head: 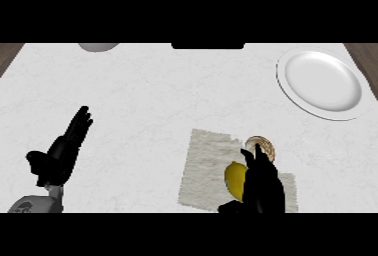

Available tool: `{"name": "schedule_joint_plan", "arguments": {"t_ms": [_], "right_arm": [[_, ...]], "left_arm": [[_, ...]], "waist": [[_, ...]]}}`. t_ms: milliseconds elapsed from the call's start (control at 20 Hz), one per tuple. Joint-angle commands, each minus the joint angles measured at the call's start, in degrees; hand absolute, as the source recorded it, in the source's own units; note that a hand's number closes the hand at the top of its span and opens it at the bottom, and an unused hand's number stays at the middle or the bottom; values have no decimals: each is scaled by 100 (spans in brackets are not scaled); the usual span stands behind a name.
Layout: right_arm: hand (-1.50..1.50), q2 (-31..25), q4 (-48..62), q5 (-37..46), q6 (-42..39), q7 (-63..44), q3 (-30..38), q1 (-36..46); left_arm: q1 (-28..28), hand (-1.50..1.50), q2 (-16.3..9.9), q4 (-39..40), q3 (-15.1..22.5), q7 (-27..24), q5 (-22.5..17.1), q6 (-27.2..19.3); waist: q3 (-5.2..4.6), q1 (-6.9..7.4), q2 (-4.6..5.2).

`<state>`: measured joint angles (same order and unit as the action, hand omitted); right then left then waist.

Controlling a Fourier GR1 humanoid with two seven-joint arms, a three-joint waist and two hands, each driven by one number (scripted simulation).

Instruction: Pick the lemon from the placemat and place it in the plate

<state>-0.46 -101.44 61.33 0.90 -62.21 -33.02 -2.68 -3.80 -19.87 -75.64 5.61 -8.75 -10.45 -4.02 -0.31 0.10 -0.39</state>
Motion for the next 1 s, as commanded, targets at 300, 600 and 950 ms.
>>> {"name": "schedule_joint_plan", "arguments": {"t_ms": [300,600,950], "right_arm": [[150,42,531,-189,204,107,-43,45],[150,-603,468,211,508,568,603,82],[150,-2682,-36,-1078,965,1447,3525,-972]], "left_arm": [[22,0,383,-62,11,109,387,-216],[369,0,-10,-88,-384,-161,113,399],[364,0,88,-68,-423,-22,120,145]], "waist": [[33,-3,37],[31,-11,37],[52,-406,18]]}}
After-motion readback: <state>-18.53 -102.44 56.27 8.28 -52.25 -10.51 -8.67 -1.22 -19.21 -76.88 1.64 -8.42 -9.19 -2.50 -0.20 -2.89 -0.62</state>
